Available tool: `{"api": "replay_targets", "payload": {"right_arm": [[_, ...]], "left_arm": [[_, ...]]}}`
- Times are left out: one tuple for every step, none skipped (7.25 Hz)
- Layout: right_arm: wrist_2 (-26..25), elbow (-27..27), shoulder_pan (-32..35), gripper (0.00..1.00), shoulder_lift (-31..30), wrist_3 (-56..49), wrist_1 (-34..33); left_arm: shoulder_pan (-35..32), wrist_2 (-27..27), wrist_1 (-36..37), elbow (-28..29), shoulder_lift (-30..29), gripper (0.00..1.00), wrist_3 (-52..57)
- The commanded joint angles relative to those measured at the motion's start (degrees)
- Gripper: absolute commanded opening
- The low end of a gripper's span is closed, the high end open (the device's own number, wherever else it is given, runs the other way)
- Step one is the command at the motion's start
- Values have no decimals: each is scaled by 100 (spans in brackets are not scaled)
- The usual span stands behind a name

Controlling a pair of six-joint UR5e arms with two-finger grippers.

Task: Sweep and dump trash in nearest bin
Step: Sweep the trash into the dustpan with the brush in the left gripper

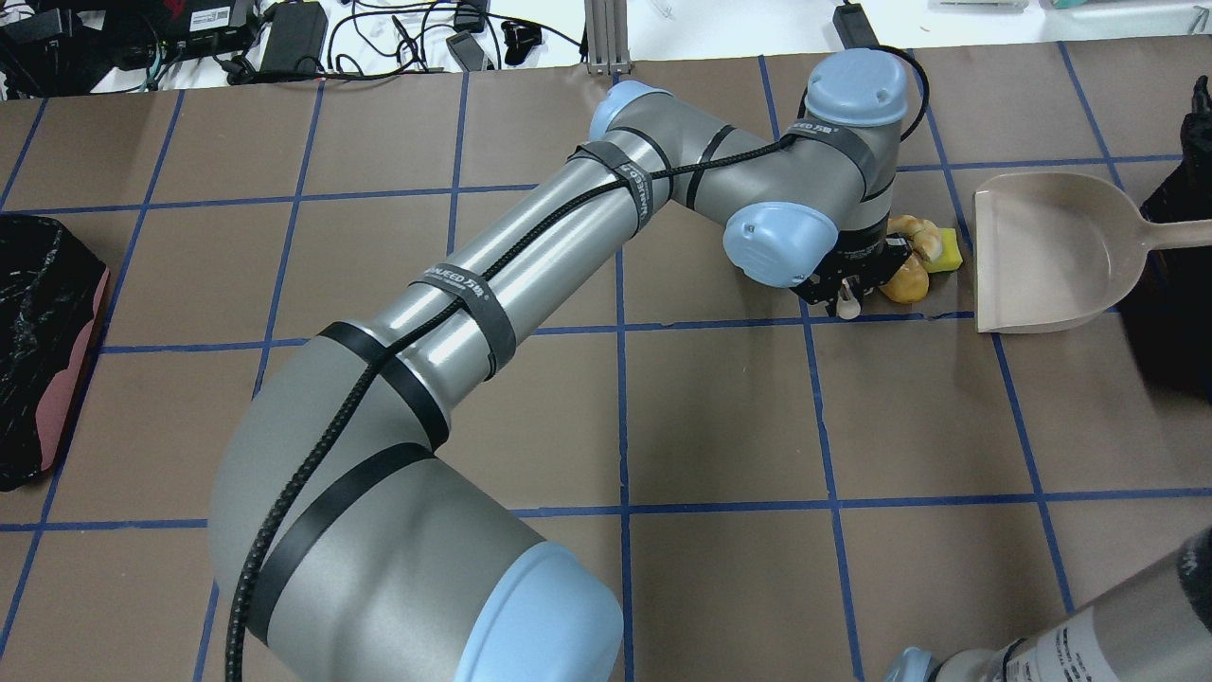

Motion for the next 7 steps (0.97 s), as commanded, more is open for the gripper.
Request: {"api": "replay_targets", "payload": {"right_arm": [[2,143,107,0,7,-17,-32],[11,170,107,0,-2,-35,-41],[11,170,133,0,15,-26,-41],[11,170,151,0,33,-26,-41],[11,170,151,0,33,-52,-50],[28,179,151,0,33,-9,-50],[28,170,151,0,33,-9,-50]], "left_arm": [[-140,-83,36,7,-7,0,-260],[-167,-101,36,7,10,0,-383],[-193,-110,36,16,28,0,-463],[-202,-110,36,16,19,0,-490],[-219,-110,53,16,2,0,-516],[-228,-110,175,34,-42,0,-490],[-228,-118,246,51,-120,0,-507]]}}
